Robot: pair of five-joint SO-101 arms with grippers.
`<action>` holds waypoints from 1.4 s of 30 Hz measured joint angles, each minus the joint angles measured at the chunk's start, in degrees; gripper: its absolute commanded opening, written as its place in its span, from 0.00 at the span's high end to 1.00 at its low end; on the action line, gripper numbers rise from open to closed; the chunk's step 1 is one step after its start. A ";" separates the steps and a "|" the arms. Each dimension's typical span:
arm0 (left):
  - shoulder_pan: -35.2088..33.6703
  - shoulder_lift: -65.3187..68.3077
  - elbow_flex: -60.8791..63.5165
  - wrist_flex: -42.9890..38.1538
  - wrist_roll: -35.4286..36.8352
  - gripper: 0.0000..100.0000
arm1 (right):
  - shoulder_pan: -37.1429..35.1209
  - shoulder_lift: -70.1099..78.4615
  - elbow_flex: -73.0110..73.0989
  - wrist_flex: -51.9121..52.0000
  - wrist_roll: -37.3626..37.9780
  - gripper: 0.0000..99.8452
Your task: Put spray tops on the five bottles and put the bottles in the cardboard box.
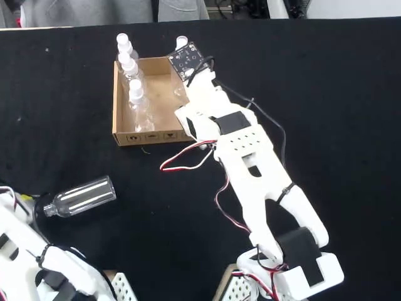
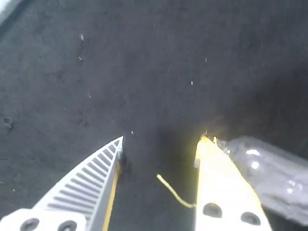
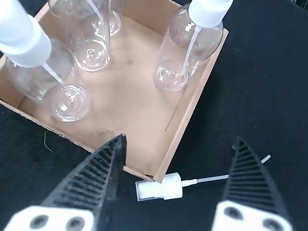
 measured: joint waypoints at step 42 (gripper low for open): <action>22.59 -0.09 5.19 -3.52 13.45 0.77 | 0.00 0.00 -3.69 5.98 1.93 0.71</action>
